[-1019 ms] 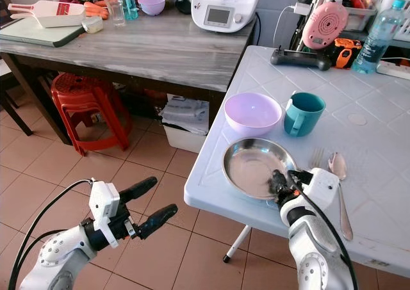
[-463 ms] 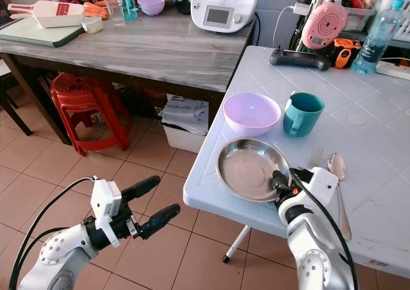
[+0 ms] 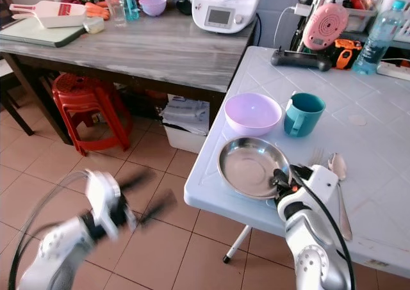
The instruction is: Setting the table
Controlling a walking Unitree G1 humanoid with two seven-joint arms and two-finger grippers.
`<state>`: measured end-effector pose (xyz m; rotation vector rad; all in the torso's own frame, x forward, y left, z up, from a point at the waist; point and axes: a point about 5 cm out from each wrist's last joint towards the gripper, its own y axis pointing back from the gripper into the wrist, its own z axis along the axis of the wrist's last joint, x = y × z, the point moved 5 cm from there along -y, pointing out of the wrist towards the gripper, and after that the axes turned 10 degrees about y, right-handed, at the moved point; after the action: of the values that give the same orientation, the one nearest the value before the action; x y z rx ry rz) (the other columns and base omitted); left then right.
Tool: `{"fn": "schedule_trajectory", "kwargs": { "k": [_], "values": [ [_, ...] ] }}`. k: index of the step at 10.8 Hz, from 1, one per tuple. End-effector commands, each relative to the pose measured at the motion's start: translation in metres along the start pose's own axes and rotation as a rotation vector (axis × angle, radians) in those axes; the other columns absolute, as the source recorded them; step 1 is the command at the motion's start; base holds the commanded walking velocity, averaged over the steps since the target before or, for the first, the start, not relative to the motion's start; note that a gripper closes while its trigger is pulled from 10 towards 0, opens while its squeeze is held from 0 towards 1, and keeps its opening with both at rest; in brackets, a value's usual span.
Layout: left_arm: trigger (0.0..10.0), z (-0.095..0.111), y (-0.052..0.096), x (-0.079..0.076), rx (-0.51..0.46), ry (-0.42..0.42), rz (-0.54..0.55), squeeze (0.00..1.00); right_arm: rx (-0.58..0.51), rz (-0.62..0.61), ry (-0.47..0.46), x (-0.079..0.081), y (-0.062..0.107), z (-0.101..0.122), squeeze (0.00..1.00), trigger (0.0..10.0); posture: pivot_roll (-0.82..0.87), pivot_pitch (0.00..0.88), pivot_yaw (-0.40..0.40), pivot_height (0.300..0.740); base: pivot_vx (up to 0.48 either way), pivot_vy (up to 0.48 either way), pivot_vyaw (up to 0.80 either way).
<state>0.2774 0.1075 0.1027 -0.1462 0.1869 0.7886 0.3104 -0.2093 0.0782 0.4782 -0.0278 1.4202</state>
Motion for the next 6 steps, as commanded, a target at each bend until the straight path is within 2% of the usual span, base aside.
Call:
{"fn": "schedule_trajectory", "kwargs": {
  "k": [1,2,4,5,6],
  "values": [
    [10.0,-0.005,0.003,0.019,0.021,-0.042,0.124,0.0,0.111,-0.049,0.03,-0.009,0.0,-0.027,0.0,10.0,-0.01,0.048,0.039,0.74,0.0,0.0,0.0],
    [10.0,-0.013,0.008,0.054,0.046,-0.032,0.381,0.0,0.058,-0.038,0.127,0.0,0.001,-0.016,0.0,10.0,0.0,0.038,0.041,0.74,0.0,0.0,0.0],
    [10.0,-0.003,0.005,0.07,-0.025,-0.025,0.501,0.0,-0.094,0.023,0.274,0.02,0.005,0.003,0.0,10.0,0.0,0.035,0.036,0.74,0.0,0.0,0.0],
    [10.0,0.002,0.005,0.076,-0.057,-0.028,0.547,0.0,-0.099,0.044,0.292,0.025,0.007,0.002,0.0,10.0,0.0,0.037,0.033,0.74,0.0,0.0,0.0],
    [10.0,0.003,0.004,0.077,-0.06,-0.036,0.557,0.0,-0.091,0.033,0.254,0.026,0.009,0.0,0.0,10.0,0.0,0.038,0.029,0.74,0.0,0.0,0.0]
  ]
}}
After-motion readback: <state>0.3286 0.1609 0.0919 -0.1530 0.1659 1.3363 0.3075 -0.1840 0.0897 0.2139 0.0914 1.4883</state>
